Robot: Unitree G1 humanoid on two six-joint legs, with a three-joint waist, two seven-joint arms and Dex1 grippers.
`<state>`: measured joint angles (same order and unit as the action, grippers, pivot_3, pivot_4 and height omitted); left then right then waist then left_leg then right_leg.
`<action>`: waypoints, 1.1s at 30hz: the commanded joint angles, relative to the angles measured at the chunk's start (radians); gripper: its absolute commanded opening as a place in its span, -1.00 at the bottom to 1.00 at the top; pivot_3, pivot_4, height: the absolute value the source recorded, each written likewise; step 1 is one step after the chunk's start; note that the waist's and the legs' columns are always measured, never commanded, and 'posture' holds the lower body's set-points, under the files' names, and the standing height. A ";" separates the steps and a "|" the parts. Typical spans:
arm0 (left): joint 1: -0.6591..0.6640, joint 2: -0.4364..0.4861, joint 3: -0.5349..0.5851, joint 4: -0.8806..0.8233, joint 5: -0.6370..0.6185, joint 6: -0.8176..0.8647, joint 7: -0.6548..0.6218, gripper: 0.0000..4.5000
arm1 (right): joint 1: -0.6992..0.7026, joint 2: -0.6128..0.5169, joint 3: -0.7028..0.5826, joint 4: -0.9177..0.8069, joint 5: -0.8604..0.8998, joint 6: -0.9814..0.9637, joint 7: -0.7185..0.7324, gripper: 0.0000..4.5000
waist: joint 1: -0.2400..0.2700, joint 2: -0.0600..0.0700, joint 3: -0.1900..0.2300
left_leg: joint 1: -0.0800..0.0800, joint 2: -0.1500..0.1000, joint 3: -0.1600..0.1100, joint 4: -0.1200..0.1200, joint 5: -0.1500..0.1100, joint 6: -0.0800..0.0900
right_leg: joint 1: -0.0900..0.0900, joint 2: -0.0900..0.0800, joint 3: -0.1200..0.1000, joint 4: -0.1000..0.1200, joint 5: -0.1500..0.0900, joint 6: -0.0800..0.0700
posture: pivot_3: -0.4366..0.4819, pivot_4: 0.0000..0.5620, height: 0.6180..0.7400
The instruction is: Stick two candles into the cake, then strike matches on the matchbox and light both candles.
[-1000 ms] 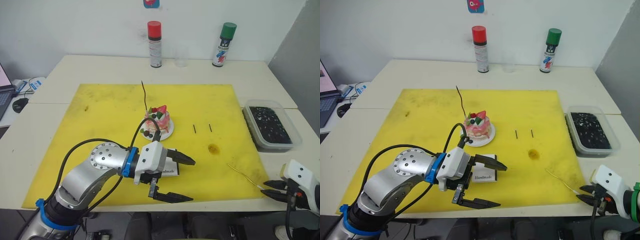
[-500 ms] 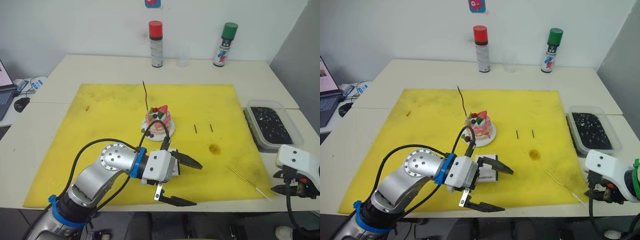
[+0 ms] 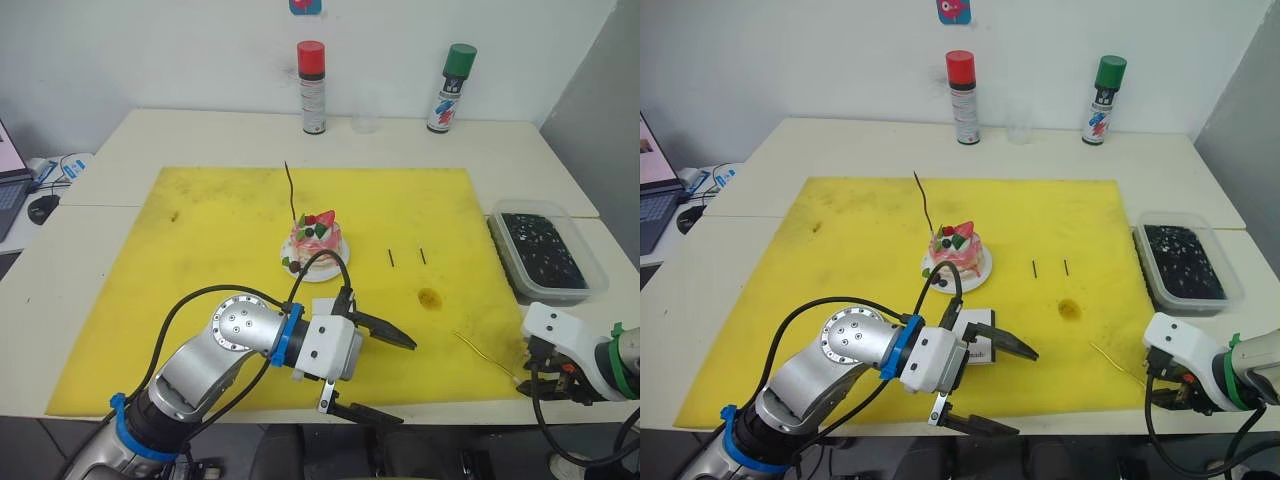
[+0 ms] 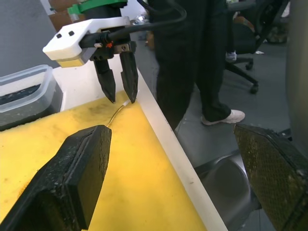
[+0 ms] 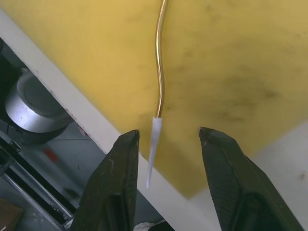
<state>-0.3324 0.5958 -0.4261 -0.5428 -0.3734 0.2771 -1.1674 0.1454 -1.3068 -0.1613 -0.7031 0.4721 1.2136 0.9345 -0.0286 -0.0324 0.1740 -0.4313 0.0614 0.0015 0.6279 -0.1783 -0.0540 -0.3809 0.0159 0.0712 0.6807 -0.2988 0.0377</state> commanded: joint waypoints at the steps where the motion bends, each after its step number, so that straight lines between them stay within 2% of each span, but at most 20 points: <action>1: 0.003 -0.007 -0.003 -0.033 0.002 -0.007 0.012 1.00 | -0.011 0.013 0.011 -0.010 0.002 0.006 -0.032 -0.11 | 0.000 0.000 0.000 | 0.000 0.000 0.000 0.000 0.000 0.000 | 0.000 0.000 0.000 0.000 0.000 0.000 | -0.05 -0.47 1.00; 11: 0.021 -0.018 -0.013 -0.039 0.011 -0.005 0.036 1.00 | -0.021 0.053 0.047 -0.025 0.023 0.039 -0.083 -0.11 | 0.000 0.000 0.000 | 0.000 0.000 0.000 0.000 0.000 0.000 | 0.000 0.000 0.000 0.000 0.000 0.000 | -0.05 -0.47 1.00; 15: 0.030 -0.021 -0.022 -0.040 0.021 -0.006 0.043 1.00 | -0.039 0.061 0.051 -0.034 0.042 0.063 -0.095 -0.50 | -0.001 0.000 0.000 | 0.000 0.000 0.000 0.000 0.000 0.000 | 0.000 0.000 0.000 0.000 0.000 0.000 | -0.05 -0.47 1.00; 18: 0.032 -0.024 -0.029 -0.036 0.026 -0.006 0.051 1.00 | -0.053 0.062 0.048 -0.035 0.057 0.082 -0.092 -0.99 | -0.001 0.000 0.000 | 0.000 0.000 0.000 0.000 0.000 0.000 | 0.000 0.000 0.000 0.000 0.000 0.000 | -0.05 -0.47 1.00; 25: 0.058 -0.012 0.003 -0.033 0.008 0.011 0.074 1.00 | -0.124 0.022 -0.034 0.005 0.131 0.119 -0.025 -0.99 | -0.002 0.000 0.000 | 0.000 0.000 0.000 0.000 0.000 0.000 | 0.000 0.000 0.000 0.000 0.000 0.000 | -0.05 -0.47 1.00; 28: 0.076 0.009 0.085 -0.026 -0.049 0.047 0.088 1.00 | -0.229 0.027 -0.077 0.036 0.199 0.133 0.012 -0.99 | -0.004 0.000 0.000 | 0.000 0.001 0.000 0.000 0.000 0.000 | 0.000 0.000 0.000 0.000 0.000 0.000 | -0.05 -0.47 1.00; 31: 0.088 0.023 0.160 -0.035 -0.099 0.100 0.121 1.00 | -0.377 0.120 -0.071 0.066 0.256 0.127 -0.022 -0.99 | -0.004 0.000 0.000 | 0.000 0.001 0.000 0.000 0.000 0.000 | -0.001 0.000 0.000 0.001 0.000 0.000 | -0.05 -0.47 1.00; 33: 0.131 0.035 0.262 -0.069 -0.165 0.181 0.199 1.00 | -0.550 0.351 -0.059 0.098 0.304 0.106 -0.134 -0.99 | -0.011 -0.003 0.000 | 0.001 0.001 0.000 0.000 0.000 0.000 | 0.000 0.001 0.000 0.001 0.000 0.000 | -0.05 -0.47 1.00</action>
<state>-0.2192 0.6264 -0.2432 -0.5570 -0.4760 0.4085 -1.0250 -0.3334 -1.0477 -0.2164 -0.6134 0.7278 1.3387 0.8709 -0.0394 -0.0350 0.1743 -0.4305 0.0635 0.0018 0.6285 -0.1783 -0.0539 -0.3814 0.0171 0.0713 0.6815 -0.2978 0.0385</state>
